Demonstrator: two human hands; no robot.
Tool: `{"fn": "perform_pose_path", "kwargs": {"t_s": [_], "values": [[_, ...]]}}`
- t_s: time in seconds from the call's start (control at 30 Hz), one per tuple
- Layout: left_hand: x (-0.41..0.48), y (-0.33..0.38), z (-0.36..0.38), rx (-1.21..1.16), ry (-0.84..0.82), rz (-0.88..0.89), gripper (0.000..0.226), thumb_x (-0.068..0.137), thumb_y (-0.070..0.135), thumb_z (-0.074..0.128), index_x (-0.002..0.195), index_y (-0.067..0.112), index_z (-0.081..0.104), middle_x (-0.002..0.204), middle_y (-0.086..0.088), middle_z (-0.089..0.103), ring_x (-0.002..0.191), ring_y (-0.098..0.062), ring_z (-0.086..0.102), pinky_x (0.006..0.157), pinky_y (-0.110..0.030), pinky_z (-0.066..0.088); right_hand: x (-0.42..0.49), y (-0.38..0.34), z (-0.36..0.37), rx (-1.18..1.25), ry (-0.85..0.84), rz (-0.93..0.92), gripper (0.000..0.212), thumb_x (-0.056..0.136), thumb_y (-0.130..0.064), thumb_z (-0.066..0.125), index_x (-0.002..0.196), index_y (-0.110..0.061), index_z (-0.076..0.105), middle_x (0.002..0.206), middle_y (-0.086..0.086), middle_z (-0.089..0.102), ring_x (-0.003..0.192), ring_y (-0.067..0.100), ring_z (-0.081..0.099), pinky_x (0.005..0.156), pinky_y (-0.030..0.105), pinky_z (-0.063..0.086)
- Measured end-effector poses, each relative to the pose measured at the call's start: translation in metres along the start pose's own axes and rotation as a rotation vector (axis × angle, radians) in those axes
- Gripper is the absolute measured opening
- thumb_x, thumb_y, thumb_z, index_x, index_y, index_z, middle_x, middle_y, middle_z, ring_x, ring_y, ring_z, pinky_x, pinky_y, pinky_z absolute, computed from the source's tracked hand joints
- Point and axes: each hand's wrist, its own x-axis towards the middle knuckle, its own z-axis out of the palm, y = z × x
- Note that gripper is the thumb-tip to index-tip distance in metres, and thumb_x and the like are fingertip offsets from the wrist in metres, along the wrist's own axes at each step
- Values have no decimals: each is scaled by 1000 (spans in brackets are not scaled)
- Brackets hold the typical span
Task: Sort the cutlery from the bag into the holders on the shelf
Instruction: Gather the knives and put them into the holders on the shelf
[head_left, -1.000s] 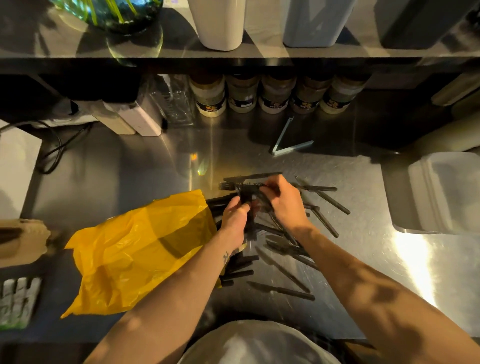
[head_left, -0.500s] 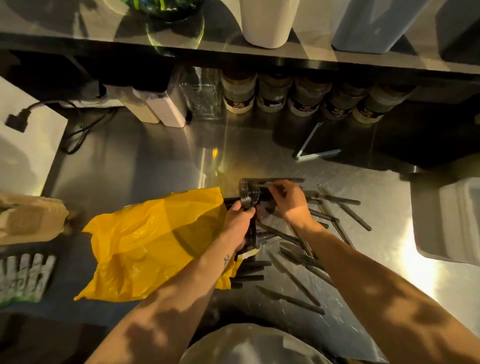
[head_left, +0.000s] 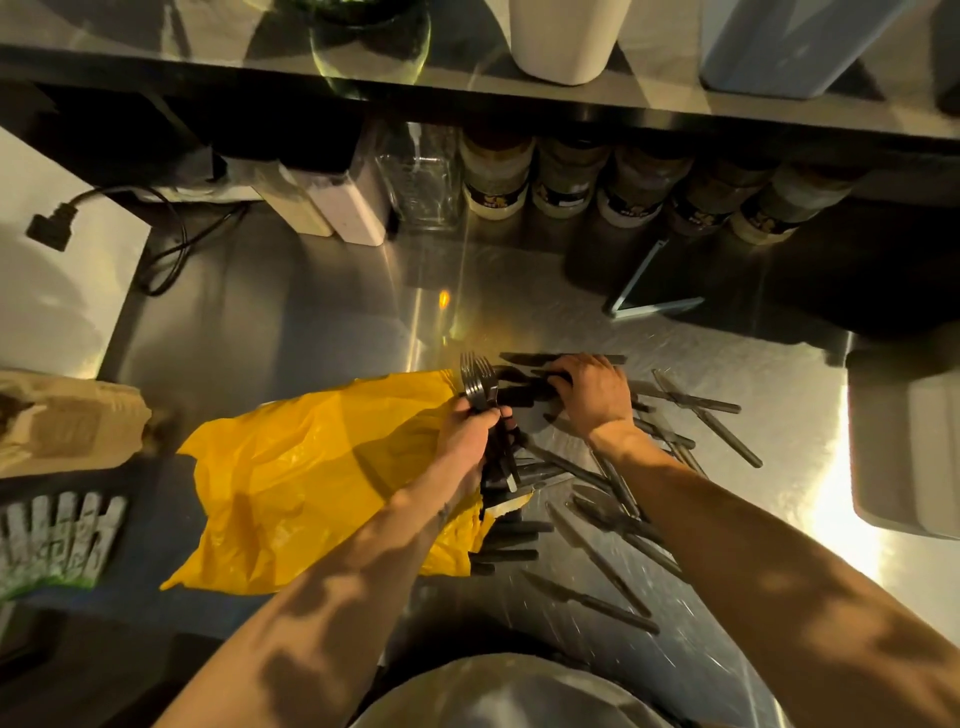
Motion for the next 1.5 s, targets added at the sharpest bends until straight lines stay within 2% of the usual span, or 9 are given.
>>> {"fn": "perform_pose_path", "kwargs": {"t_s": [0.27,0.63,0.77,0.87,1.0,1.1,1.17,1.23,1.5], "values": [[-8,-5,3,-57,22,-6,21,93,5,67,107,21,66,95,-9,76,93,-25,74,83,-45,60,-8,8,0,7,-128,-34,27,103,-36,52,116,-25,73,122,8,65,117,32,58,100,51,48],[-9,-6,-4,-40,20,15,24,97,1,60,105,23,61,101,-9,75,94,-24,74,86,-42,60,-9,-1,5,0,-135,-16,25,95,-16,64,119,-23,68,122,7,65,120,28,54,104,42,45],[-15,-10,-1,-152,39,-19,22,95,5,62,110,21,64,102,-9,76,96,-24,74,88,-43,58,-24,-9,-6,313,-60,34,23,96,-11,65,118,-15,69,117,2,59,107,19,59,98,29,50],[-20,-12,0,-189,0,-53,22,96,19,61,118,19,65,107,-9,76,103,-28,71,96,-47,53,-44,-22,-14,656,-96,181,25,98,-15,65,122,-20,66,114,-5,61,97,7,64,74,10,51],[-29,-14,5,-162,-45,-64,27,98,31,56,120,21,67,111,-9,75,107,-29,68,89,-46,51,-73,-31,-11,896,-131,356,18,94,-17,71,109,-27,66,103,-9,71,96,3,67,77,16,51],[-37,-20,12,-158,-86,-65,27,95,26,62,120,21,67,114,-9,74,109,-27,67,89,-44,50,-101,-25,2,830,-70,372,14,88,-16,78,99,-18,70,93,-2,75,88,10,71,84,30,58],[-43,-28,15,-78,-100,-63,28,90,29,69,118,28,67,117,-5,73,112,-22,64,98,-41,46,-120,-20,9,712,23,228,14,84,-12,81,94,-14,72,90,-2,73,83,4,69,82,25,57],[-51,-36,19,-51,-110,-61,24,91,26,69,115,27,68,117,-3,73,108,-18,64,86,-32,46,-139,-17,12,653,77,163,15,83,-8,81,91,-15,71,87,-8,70,80,-3,65,76,11,49],[-64,-70,28,-5,-87,-19,23,95,8,62,114,22,64,110,-6,75,102,-21,70,82,-36,53,-184,-3,14,732,20,333,13,91,-23,76,85,-23,65,76,-9,66,66,-7,60,61,10,46]]}}
